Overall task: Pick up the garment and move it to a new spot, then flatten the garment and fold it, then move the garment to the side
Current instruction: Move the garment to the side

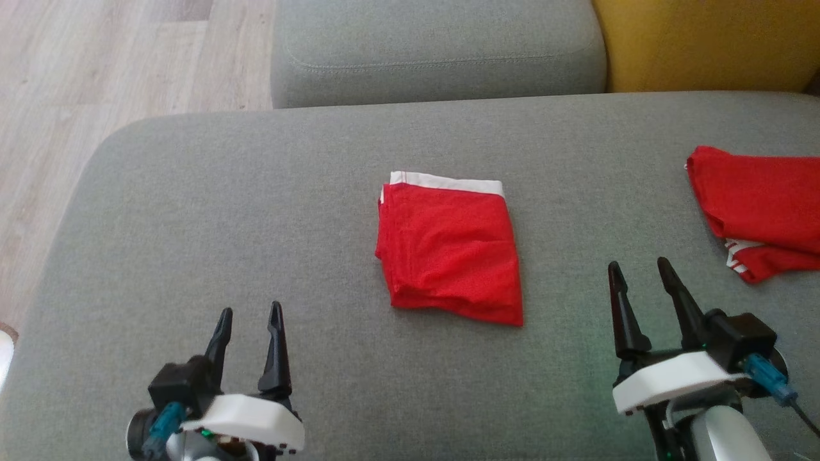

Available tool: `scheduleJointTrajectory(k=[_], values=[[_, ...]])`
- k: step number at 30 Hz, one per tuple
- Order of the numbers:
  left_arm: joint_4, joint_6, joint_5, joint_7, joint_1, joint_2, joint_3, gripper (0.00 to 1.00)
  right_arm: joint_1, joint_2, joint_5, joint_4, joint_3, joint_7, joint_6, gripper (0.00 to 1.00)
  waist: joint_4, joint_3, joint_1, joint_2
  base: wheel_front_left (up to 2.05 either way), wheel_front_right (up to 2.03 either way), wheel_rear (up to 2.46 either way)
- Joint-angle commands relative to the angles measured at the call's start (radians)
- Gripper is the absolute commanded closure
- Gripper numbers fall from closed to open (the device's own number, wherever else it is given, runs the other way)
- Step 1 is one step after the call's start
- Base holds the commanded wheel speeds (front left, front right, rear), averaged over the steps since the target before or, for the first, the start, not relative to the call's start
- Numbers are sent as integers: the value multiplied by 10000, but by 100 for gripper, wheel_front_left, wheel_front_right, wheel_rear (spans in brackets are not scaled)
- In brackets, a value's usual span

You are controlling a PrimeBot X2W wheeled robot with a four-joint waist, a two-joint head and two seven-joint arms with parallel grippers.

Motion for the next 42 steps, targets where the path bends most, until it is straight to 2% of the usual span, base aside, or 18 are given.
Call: scheduleJointTrajectory(k=[1,10,19,28,38,39,40,42], values=[[-312,-36,130,-124,-418,-12,347,0,-158,-25,21,-360,192,19,65,0,4,1,0,0,0,0,0],[-419,-65,185,-124,-463,-48,328,0,-292,-24,-10,-145,-196,530,65,0,146,142,0,0,0,0,0],[-756,-74,203,-124,-838,-95,182,0,-2019,-24,-157,376,-90,2834,65,0,563,1020,0,0,0,0,0],[-794,-3,33,-124,-1309,-136,-22,0,-3998,-411,1048,1958,285,5235,65,0,1367,1933,0,0,0,0,0],[-848,103,-110,-124,-1508,-143,-100,0,-4944,-1132,2554,3322,856,6820,65,0,1908,2261,0,0,0,0,0],[-856,113,-116,-124,-1513,-143,-105,0,-4995,-1182,2686,3394,916,6926,65,29,1922,2279,0,0,0,0,0],[-861,121,-120,-124,-1518,-143,-111,0,-5040,-1236,2785,3440,969,6977,65,50,1931,2295,0,0,0,0,0],[-878,138,-126,-124,-1525,-143,-115,0,-5110,-1311,2982,3502,1074,7029,65,65,1932,2325,0,0,0,0,0]])
